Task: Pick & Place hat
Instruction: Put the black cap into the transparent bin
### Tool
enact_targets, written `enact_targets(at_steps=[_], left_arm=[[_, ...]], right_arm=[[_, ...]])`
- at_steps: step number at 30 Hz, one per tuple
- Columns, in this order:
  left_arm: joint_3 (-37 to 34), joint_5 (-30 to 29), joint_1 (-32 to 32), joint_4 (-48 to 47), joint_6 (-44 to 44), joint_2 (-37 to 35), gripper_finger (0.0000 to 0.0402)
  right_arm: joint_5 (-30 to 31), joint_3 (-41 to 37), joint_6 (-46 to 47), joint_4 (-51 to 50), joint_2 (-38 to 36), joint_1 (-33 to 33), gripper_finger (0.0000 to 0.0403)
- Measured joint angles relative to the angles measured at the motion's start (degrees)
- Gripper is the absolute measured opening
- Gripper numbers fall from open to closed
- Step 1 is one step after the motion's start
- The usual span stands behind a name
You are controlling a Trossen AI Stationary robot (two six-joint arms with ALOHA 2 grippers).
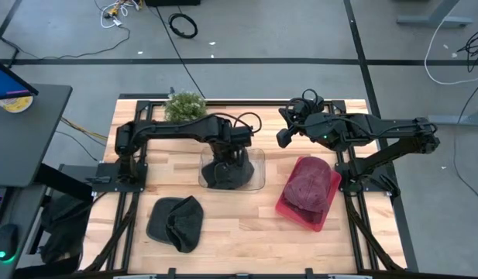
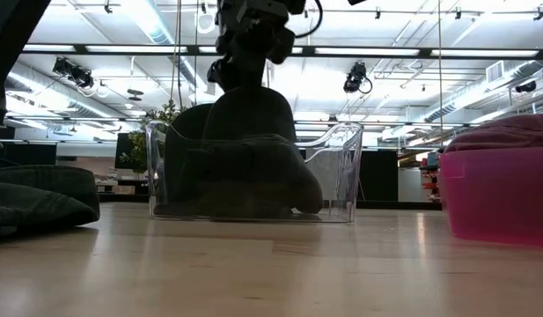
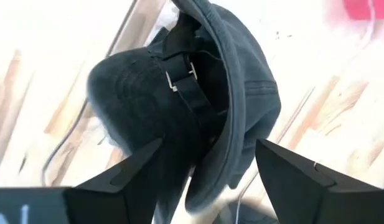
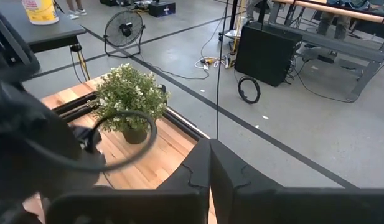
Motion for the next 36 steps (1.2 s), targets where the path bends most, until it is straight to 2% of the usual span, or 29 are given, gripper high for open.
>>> enact_targets(at_steps=[5, 11, 13, 16, 20, 24, 32, 36], left_arm=[[0.02, -3.68, 0.09, -0.09, -1.54, -4.06, 0.0244], [0.09, -18.75, 0.14, -0.59, -2.58, -8.00, 0.0228], [0.09, -18.27, 0.71, -0.93, -2.66, -8.27, 0.0224], [0.02, -12.20, 1.16, 0.98, -4.21, -8.64, 0.0223], [0.11, -7.49, -0.60, 8.34, -4.40, -9.52, 0.0222], [0.05, -7.16, -2.36, 11.36, -1.57, -9.38, 0.0222], [-0.13, -9.59, -2.66, 7.80, -2.62, -6.84, 0.0221], [-0.02, -12.06, -4.44, 7.15, -2.75, -10.02, 0.0198]], right_arm=[[0.00, -0.01, 0.00, -0.20, 0.00, 0.00, 0.0004], [-0.02, -0.02, 0.13, -0.20, 0.00, 0.00, 0.0004], [-0.02, -0.02, 0.19, -0.20, 0.00, -0.02, 0.0004], [-1.18, -0.01, 0.22, -0.20, 0.00, -0.02, 0.0004], [-1.57, -0.02, 0.24, -0.14, 0.00, 0.00, 0.0004], [-1.57, 0.00, 0.55, 0.07, 0.00, 0.00, 0.0004], [-1.60, -0.02, 0.70, 0.28, 0.02, 0.00, 0.0004], [-2.91, -0.02, 0.49, -0.79, 0.02, 0.00, 0.0004]])
